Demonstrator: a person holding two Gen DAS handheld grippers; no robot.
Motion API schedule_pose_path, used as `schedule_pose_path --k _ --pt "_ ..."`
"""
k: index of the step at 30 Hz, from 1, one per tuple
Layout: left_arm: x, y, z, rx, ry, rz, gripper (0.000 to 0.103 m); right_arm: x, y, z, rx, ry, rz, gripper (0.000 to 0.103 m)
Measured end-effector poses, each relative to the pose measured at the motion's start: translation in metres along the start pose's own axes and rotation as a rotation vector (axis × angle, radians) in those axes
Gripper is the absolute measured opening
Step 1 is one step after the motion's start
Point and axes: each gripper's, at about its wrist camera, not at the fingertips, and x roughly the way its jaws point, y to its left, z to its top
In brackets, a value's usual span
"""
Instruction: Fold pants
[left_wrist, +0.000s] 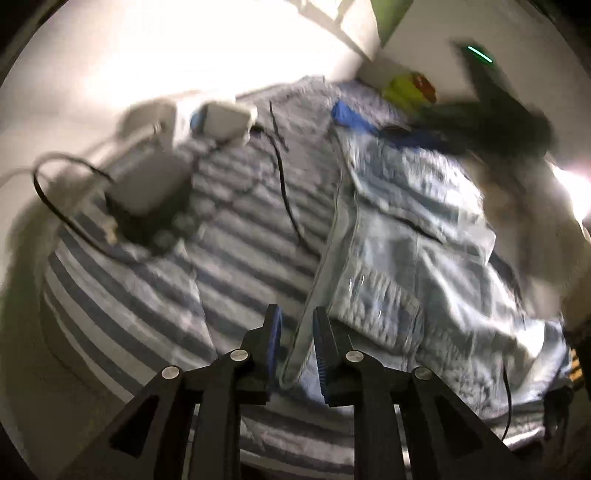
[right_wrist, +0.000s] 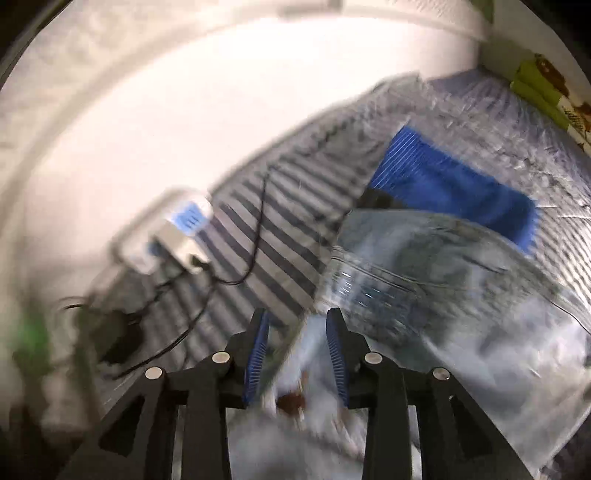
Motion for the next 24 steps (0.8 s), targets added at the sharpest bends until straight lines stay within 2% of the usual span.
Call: schedule_pose_path --k 3,5,8,10,13,14,18,20,22,24 --pt "-0.006 -0.009 0.005 -0.002 -0.021 -0.053 0.021 -0.059 -0.04 -0.034 0.066 -0.045 0.013 0.032" --pt "-0.002 -0.02 0.005 0.028 -0.007 -0.055 0.023 -0.094 -0.076 -0.071 0.115 -0.031 0.012 0.032" --pt "0.01 -0.036 0.0 0.05 0.027 -0.049 0.025 -0.151 -0.126 -0.144 0.202 -0.017 -0.045 0.032" --pt "0.016 -0.05 0.0 0.06 0.045 -0.062 0.025 -0.19 -0.158 -0.209 0.286 -0.011 -0.11 0.032" --pt "0.018 -0.083 -0.007 0.135 0.055 -0.095 0.025 -0.232 -0.194 -0.294 0.435 -0.005 -0.165 0.032" --pt "0.019 -0.097 -0.011 0.173 0.062 -0.1 0.027 -0.249 -0.207 -0.328 0.508 -0.003 -0.185 0.032" --pt "0.023 -0.181 -0.053 0.406 0.11 -0.177 0.048 -0.306 -0.244 -0.41 0.716 -0.055 -0.215 0.032" --pt "0.027 -0.222 -0.078 0.517 0.15 -0.214 0.049 -0.34 -0.258 -0.439 0.761 -0.1 -0.278 0.033" --pt "0.033 -0.268 -0.11 0.678 0.184 -0.203 0.049 -0.373 -0.271 -0.463 0.801 -0.134 -0.377 0.036" --pt "0.038 -0.3 -0.134 0.792 0.218 -0.193 0.053 -0.404 -0.286 -0.486 0.855 -0.187 -0.439 0.045"
